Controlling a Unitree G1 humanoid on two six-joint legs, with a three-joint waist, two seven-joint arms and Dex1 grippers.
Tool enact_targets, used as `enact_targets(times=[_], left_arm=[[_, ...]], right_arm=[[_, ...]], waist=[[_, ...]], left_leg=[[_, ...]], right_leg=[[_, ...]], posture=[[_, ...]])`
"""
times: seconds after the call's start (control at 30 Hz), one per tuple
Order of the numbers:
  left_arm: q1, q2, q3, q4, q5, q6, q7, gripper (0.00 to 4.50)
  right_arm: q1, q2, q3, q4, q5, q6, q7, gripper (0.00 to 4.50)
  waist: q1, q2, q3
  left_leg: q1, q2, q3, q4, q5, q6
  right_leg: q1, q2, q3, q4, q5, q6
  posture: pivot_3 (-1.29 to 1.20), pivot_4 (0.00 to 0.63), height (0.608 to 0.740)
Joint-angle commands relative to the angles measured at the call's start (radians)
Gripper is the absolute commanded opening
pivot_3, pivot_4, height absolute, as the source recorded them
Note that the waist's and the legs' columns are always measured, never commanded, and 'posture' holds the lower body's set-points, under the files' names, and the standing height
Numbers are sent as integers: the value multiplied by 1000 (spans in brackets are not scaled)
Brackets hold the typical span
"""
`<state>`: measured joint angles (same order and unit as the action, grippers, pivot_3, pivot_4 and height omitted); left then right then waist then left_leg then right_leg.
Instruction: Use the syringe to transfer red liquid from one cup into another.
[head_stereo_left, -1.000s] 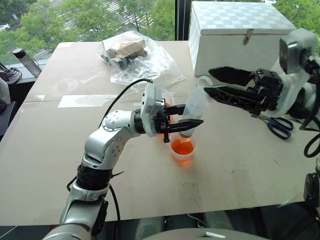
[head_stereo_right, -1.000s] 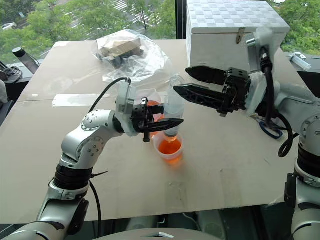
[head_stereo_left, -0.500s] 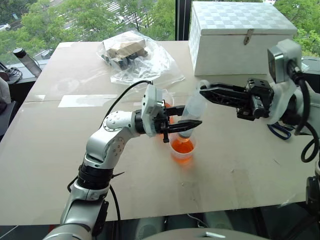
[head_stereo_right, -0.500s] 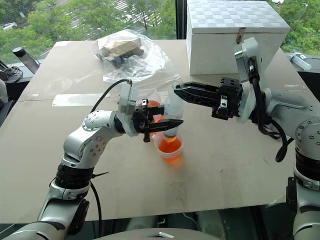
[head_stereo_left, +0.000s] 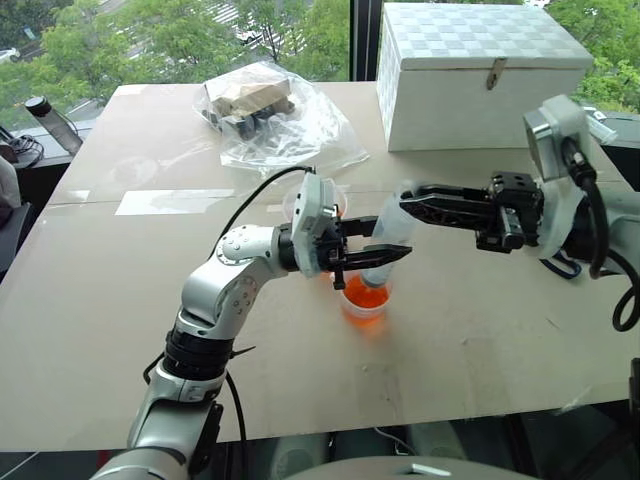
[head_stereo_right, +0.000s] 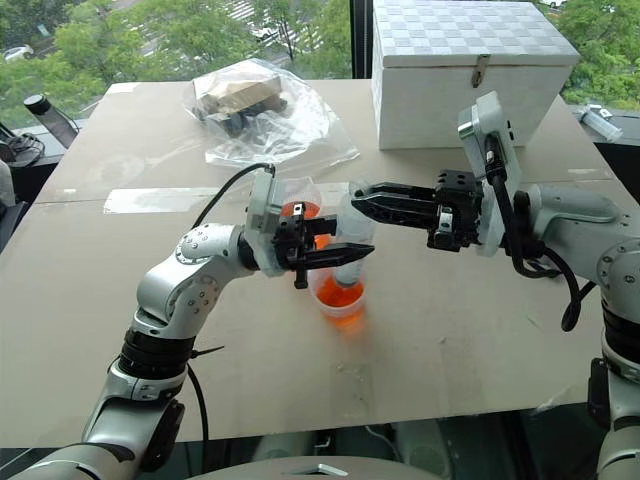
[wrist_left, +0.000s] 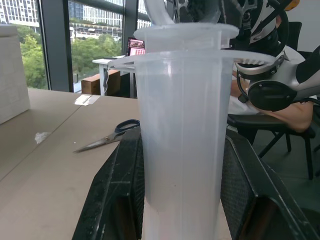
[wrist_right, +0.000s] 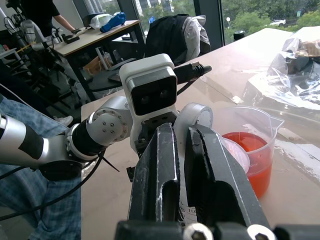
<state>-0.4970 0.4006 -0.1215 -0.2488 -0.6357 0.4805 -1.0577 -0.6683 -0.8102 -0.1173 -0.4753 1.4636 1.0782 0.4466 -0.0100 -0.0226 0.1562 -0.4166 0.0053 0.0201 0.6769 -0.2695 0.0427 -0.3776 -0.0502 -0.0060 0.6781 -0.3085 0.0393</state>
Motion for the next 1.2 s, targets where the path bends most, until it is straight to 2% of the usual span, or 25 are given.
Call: enact_targets(times=[0.03, 0.13, 0.3, 0.5, 0.8, 0.93, 1.07, 1.2], left_arm=[[-37, -15, 69, -66, -67, -4, 37, 1388], [-34, -12, 75, -86, -88, 16, 51, 1388], [-32, 7, 95, -122, -125, 54, 78, 1388], [-48, 5, 127, -155, -179, 95, 133, 1388], [-76, 24, 157, -180, -251, 147, 187, 1388], [-80, 19, 155, -178, -264, 152, 210, 1388], [-91, 2, 152, -166, -270, 151, 231, 1388], [-94, -7, 138, -164, -271, 150, 231, 1388]], right_arm=[[4, -13, 28, -10, 75, 43, 12, 40], [10, -21, -15, 5, 141, 27, 50, 1048], [19, -13, -84, 67, 230, -28, 16, 3436], [44, 1, -137, 121, 274, -78, 7, 3436], [170, -1, -150, 106, 139, -103, 58, 3436], [169, 15, -113, 59, 62, -120, 87, 3436], [212, -10, -49, -24, -82, -125, 167, 3436], [202, 24, 28, -73, -165, -136, 167, 3436]], waist=[[0, 0, 0], [0, 0, 0], [0, 0, 0], [0, 0, 0], [0, 0, 0], [0, 0, 0], [4, 0, 0], [4, 0, 0]], left_leg=[[0, 0, 0, 0, 0, 0], [0, 0, 0, 0, 0, 0], [0, 0, 0, 0, 0, 0], [0, 0, 0, 1, 0, 0], [0, 0, 0, 1, 0, 0], [0, 0, -1, 1, 0, 0], [0, 0, -1, 1, 0, 0], [0, 0, -1, 2, 0, 0]], right_leg=[[0, 0, 0, 0, 0, 0], [0, 0, 0, 0, 0, 0], [0, 0, 0, 0, 0, 0], [1, 0, 0, 0, 0, 0], [1, 0, -1, 0, 0, 0], [1, 1, -1, 0, 0, 0], [1, 1, -1, 0, 0, 0], [1, 0, -1, 0, 0, 0]], posture=[[0, 150, 740], [0, 150, 740], [0, 150, 740], [0, 150, 740], [0, 150, 740], [0, 150, 740], [0, 150, 740], [0, 150, 740]])
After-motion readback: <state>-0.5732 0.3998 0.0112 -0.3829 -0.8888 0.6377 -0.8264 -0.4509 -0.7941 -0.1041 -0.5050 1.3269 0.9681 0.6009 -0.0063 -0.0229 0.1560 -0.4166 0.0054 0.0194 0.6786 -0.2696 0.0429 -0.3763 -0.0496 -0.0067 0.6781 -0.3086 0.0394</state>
